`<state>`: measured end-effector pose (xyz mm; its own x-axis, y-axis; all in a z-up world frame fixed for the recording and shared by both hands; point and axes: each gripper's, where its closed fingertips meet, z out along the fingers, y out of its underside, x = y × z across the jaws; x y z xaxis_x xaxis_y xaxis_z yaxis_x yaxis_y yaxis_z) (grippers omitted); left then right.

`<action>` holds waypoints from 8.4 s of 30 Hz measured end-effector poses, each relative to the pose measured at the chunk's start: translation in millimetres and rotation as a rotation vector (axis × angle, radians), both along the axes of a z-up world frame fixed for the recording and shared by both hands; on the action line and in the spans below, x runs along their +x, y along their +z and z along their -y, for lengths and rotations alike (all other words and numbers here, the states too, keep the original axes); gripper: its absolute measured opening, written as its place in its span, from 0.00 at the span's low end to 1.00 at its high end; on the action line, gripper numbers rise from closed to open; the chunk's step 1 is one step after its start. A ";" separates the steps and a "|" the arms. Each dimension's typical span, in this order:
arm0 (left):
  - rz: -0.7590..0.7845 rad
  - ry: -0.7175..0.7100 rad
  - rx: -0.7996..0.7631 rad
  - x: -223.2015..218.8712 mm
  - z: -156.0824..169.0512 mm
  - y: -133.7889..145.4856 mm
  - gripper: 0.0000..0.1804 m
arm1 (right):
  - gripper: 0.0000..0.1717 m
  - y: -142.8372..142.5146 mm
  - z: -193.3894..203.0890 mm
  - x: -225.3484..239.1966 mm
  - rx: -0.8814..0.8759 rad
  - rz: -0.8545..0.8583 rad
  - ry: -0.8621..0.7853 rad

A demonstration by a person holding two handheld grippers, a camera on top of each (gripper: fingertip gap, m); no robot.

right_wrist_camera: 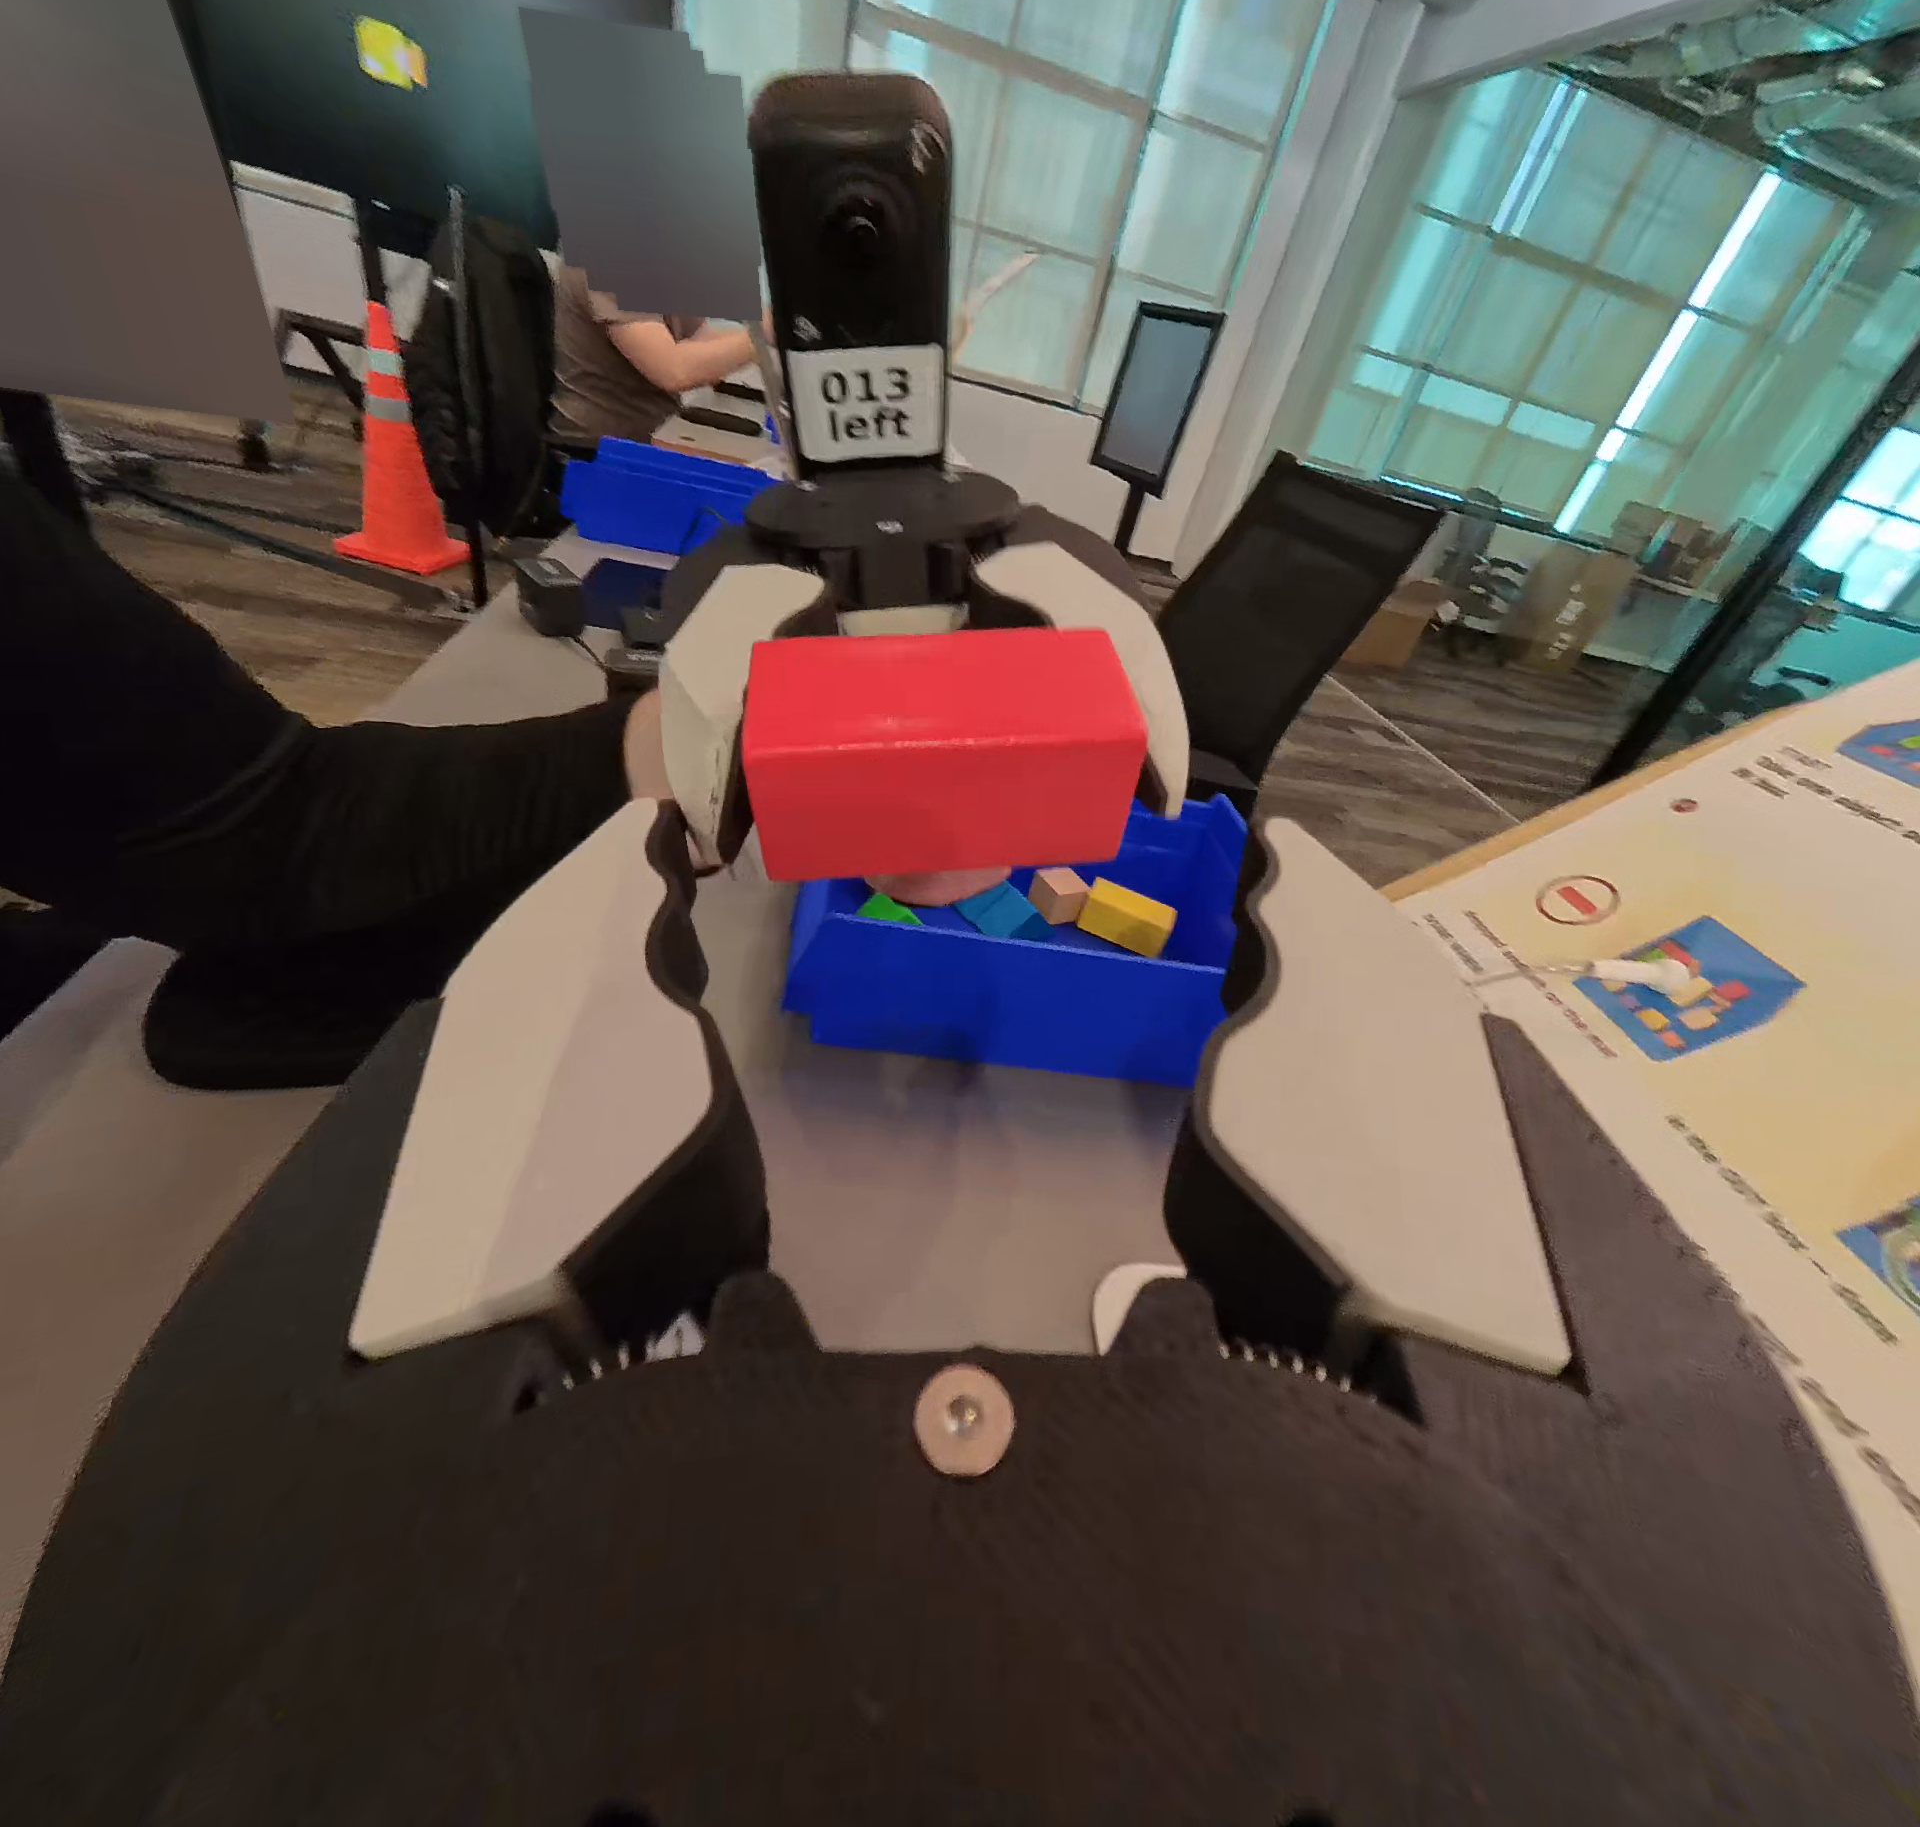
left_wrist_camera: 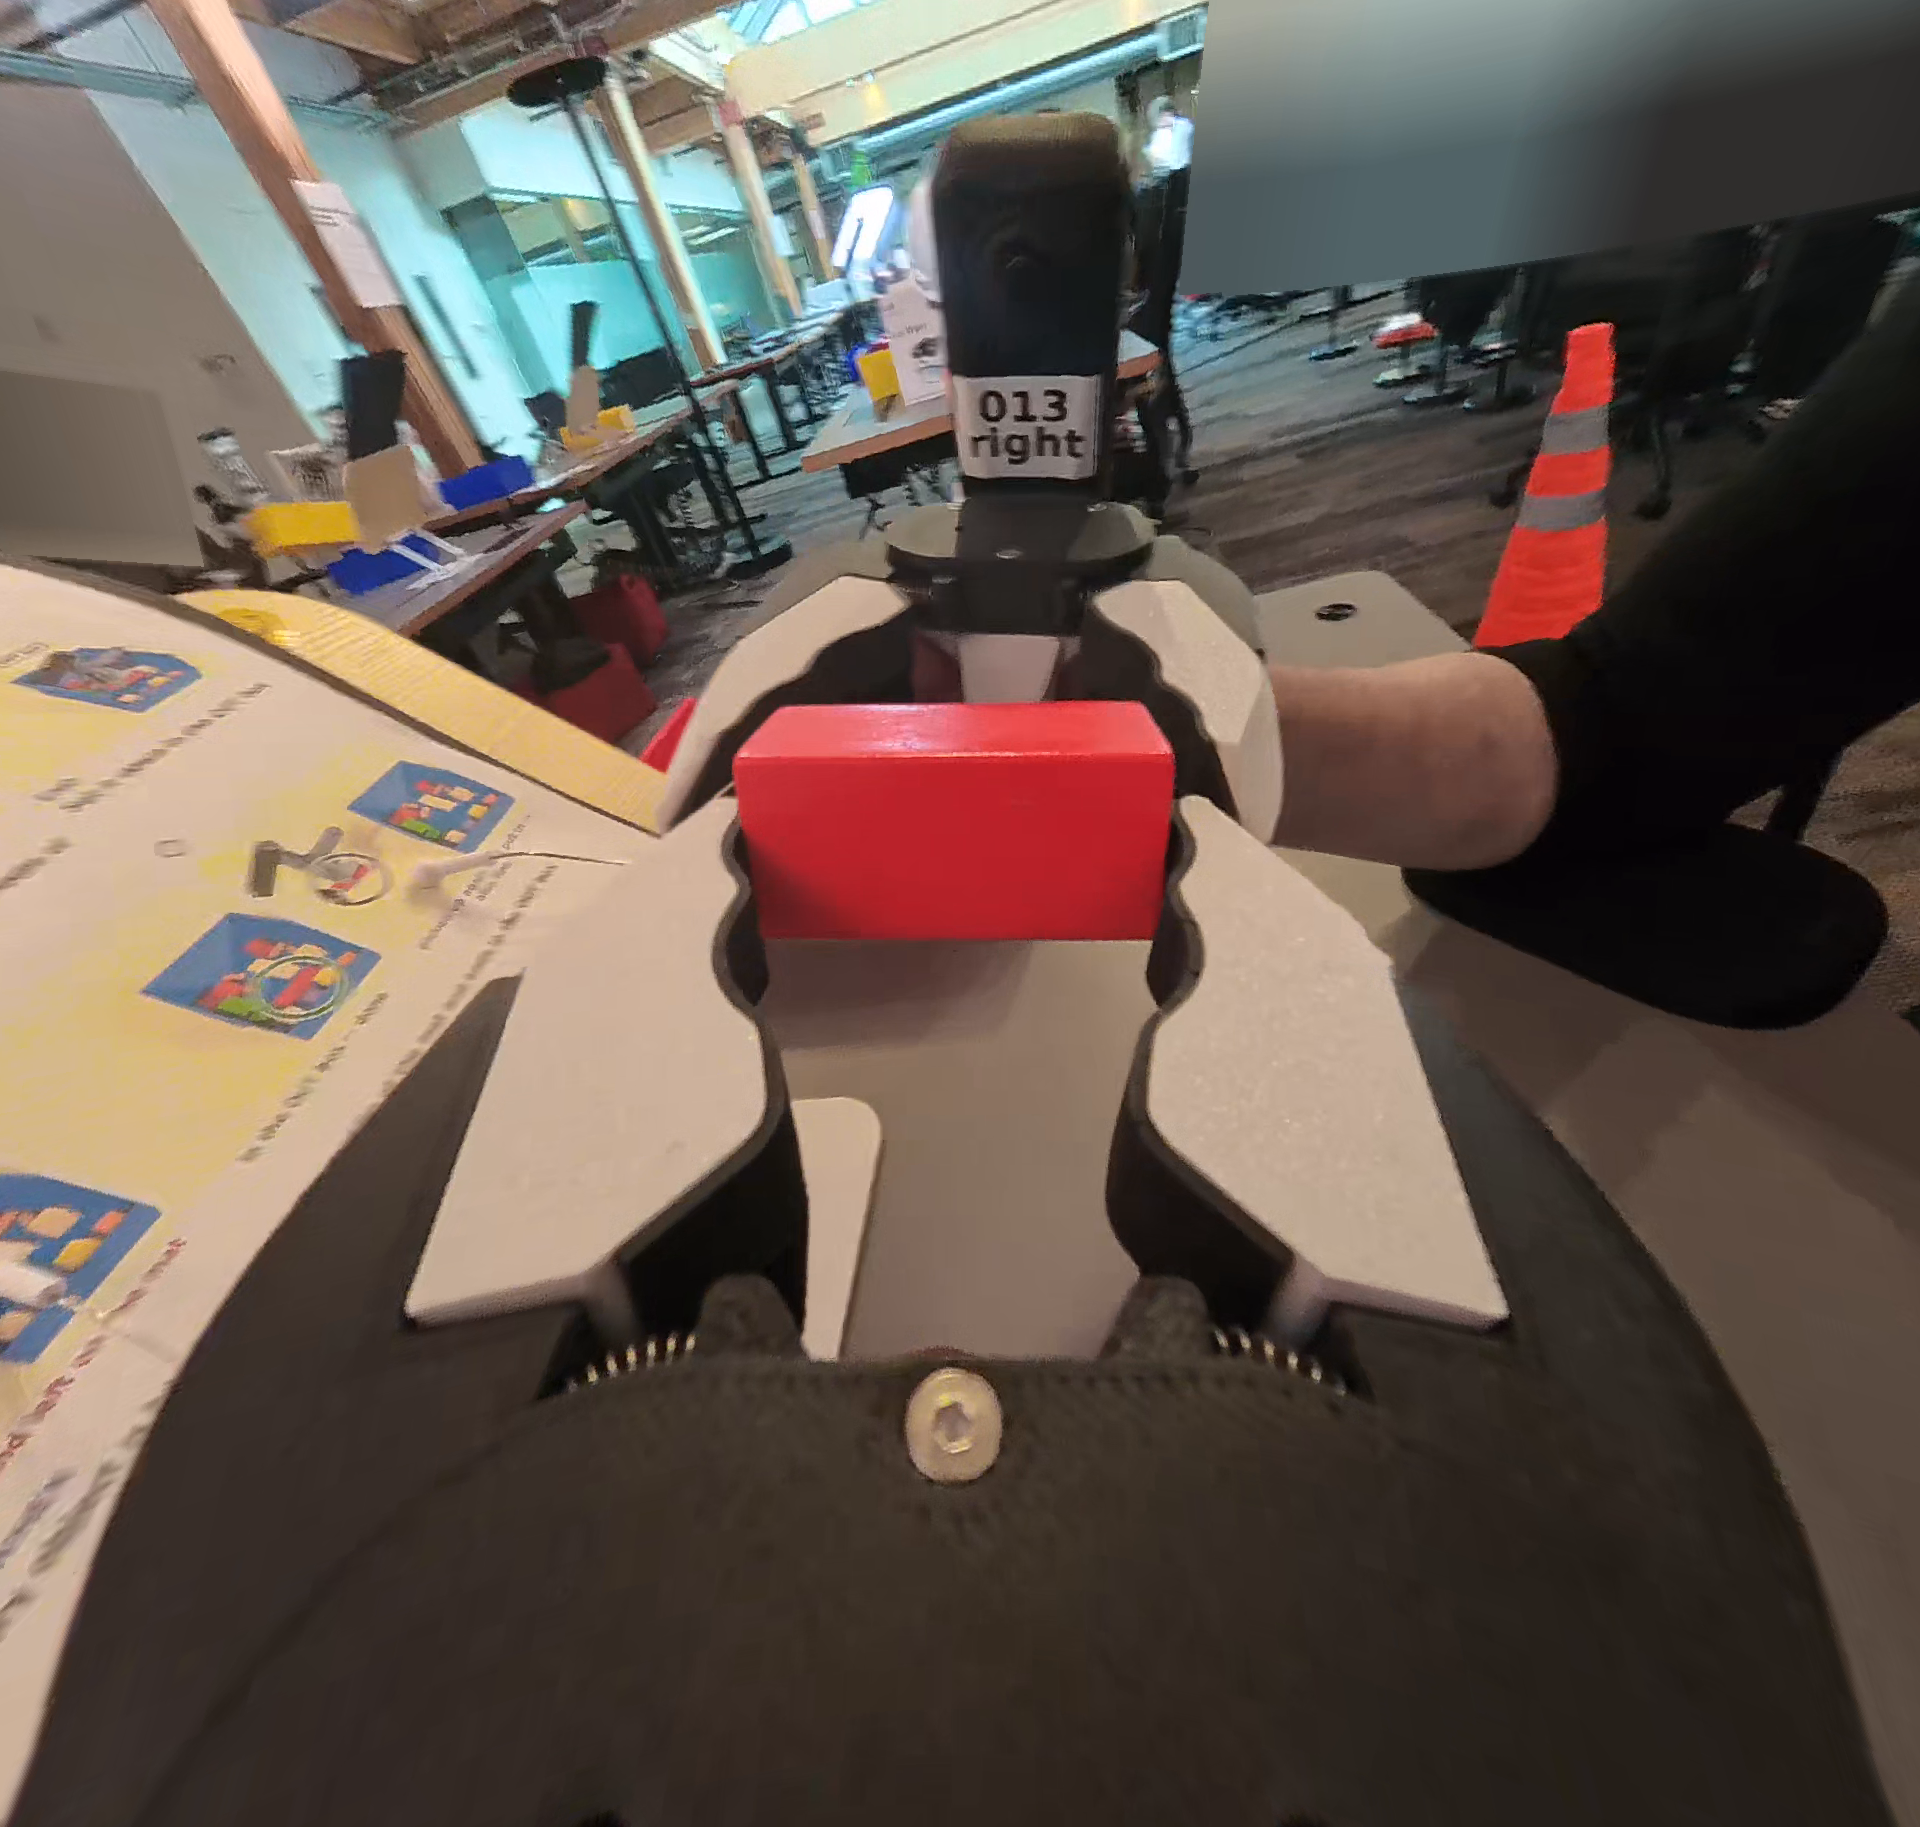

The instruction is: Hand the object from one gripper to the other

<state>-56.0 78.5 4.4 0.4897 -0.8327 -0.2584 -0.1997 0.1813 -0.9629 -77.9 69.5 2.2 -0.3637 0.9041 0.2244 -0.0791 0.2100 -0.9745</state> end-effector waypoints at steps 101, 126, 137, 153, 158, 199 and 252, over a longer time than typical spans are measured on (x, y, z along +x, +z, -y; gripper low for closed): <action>-0.402 0.980 -0.376 -280.4 -34.3 -99.6 0.32 | 0.45 -136.2 -335.2 233.7 0.373 1.173 -0.608; -0.754 1.165 -1.201 -398.8 -41.8 -259.9 0.20 | 0.39 -89.0 -207.1 211.4 0.576 0.973 -0.560; 0.207 0.630 -0.614 -223.6 -47.4 -58.4 0.20 | 0.46 -18.3 -82.8 71.9 0.635 0.360 -0.462; 0.400 -0.052 -0.572 -34.1 -22.9 -6.3 0.20 | 0.48 -11.1 -38.6 -26.1 0.806 0.089 -0.329; 0.418 -0.116 -0.593 -23.5 -19.4 -6.6 0.20 | 0.41 -7.3 -32.1 -23.0 0.810 0.040 -0.298; 0.449 0.082 -0.559 -87.4 -41.6 -22.4 0.16 | 0.40 -254.0 -379.1 253.9 0.401 1.501 -0.327; -0.579 0.749 -0.962 -312.7 -79.0 -259.8 0.40 | 0.41 -122.9 -204.8 203.0 0.646 1.142 -0.430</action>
<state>-368.7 157.5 -255.5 0.9230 -0.3815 -0.0511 -0.3701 -0.8432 -0.3901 125.0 274.3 -120.7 -0.3488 0.8418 0.4120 0.8760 0.4491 -0.1758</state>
